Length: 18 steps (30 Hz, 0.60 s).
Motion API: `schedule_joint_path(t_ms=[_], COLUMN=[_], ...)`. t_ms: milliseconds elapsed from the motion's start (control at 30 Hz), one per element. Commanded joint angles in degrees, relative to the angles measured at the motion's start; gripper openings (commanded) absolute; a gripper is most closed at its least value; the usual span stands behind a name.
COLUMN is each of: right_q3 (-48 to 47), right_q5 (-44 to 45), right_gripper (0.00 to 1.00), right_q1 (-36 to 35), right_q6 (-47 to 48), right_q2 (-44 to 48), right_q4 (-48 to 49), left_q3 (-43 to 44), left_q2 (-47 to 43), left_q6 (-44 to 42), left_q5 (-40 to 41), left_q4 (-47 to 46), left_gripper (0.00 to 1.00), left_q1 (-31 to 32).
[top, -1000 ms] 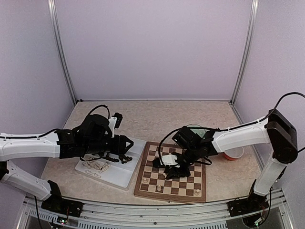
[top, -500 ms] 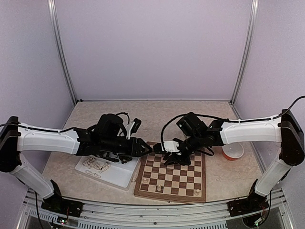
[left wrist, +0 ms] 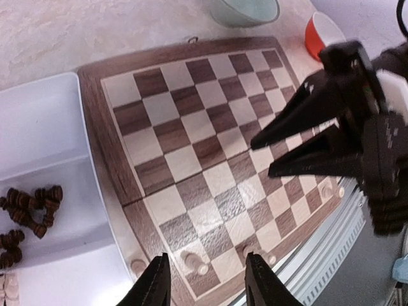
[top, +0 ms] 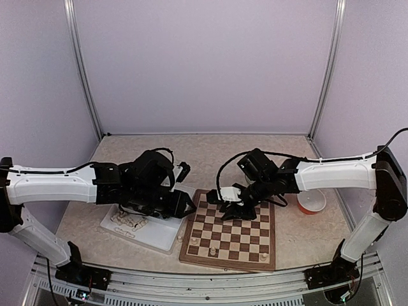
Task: Set up the chess pieces on the board
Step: Pick up the pawn from the center of the board.
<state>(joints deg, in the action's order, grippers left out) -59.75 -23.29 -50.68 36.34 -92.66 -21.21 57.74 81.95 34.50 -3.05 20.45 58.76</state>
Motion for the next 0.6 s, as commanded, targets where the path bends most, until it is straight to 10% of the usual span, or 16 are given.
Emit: schedule_joint_path(t_ms=[0, 567], right_q3=[-3.41, -30.84], right_q5=[-2.61, -2.96], right_gripper=[0.27, 0.2], right_q1=[0.49, -10.16], right_q6=[0.84, -1.23], right_q2=[-0.44, -24.58], right_q4=[-3.23, -19.89], left_q3=[0.92, -15.73], left_q2=[-1.65, -6.57], left_q6=[1.96, 11.44], left_q5=[7.78, 7.63], left_q4=[14.42, 1.22], left_gripper=[0.4, 0.26], left_q1=[4.11, -4.43])
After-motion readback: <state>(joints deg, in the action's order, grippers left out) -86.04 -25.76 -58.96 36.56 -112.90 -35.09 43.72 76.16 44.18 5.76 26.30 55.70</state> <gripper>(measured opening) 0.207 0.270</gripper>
